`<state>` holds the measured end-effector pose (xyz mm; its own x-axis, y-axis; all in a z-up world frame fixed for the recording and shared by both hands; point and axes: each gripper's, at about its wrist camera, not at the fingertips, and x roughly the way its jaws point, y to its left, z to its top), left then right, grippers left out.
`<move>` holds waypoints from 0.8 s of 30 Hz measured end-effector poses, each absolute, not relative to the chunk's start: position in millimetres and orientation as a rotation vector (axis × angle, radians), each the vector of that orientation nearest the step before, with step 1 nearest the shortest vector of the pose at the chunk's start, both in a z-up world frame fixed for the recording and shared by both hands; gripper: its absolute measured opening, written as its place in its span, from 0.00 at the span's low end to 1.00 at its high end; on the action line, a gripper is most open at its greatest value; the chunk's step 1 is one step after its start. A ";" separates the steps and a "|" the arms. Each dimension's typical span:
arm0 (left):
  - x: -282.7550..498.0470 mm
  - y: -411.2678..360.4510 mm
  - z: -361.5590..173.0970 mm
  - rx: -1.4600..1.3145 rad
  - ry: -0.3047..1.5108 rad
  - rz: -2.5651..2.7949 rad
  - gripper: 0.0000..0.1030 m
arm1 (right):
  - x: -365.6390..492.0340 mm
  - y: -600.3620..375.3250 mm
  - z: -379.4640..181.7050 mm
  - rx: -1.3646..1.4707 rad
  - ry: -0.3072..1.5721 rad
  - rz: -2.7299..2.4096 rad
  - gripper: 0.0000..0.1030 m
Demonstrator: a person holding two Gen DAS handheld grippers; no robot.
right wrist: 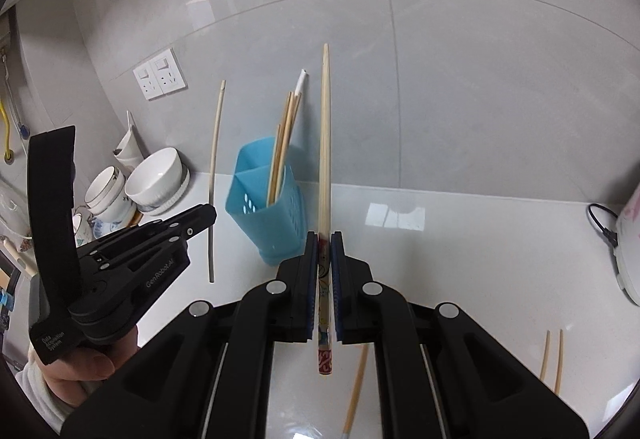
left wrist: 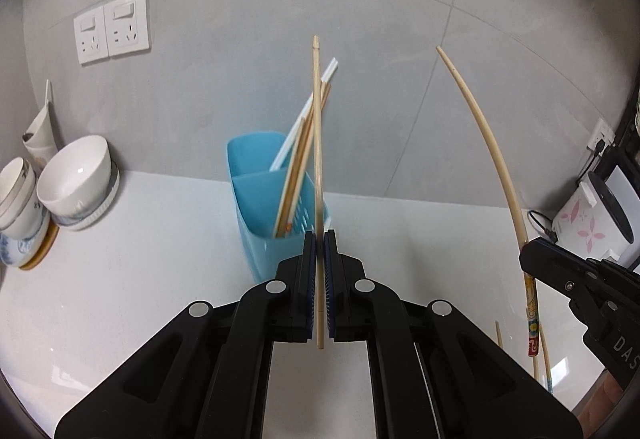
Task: Organize utensils
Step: 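Lift both chopsticks and carry them with both tools toward the blue holder, then lower the plain chopstick into the blue holder and open the left tool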
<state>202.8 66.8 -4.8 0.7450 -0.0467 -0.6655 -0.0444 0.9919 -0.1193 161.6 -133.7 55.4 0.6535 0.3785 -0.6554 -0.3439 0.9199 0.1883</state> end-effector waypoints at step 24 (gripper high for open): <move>285.5 79.6 -33.5 -0.051 0.508 -0.062 0.03 | 224.5 -94.1 36.5 0.068 0.781 0.442 0.06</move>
<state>285.5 79.6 -33.5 0.8720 -0.0721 -0.4842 0.0468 0.9968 -0.0641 224.5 -94.1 36.5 0.6238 0.4091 -0.6660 -0.3596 0.9068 0.2201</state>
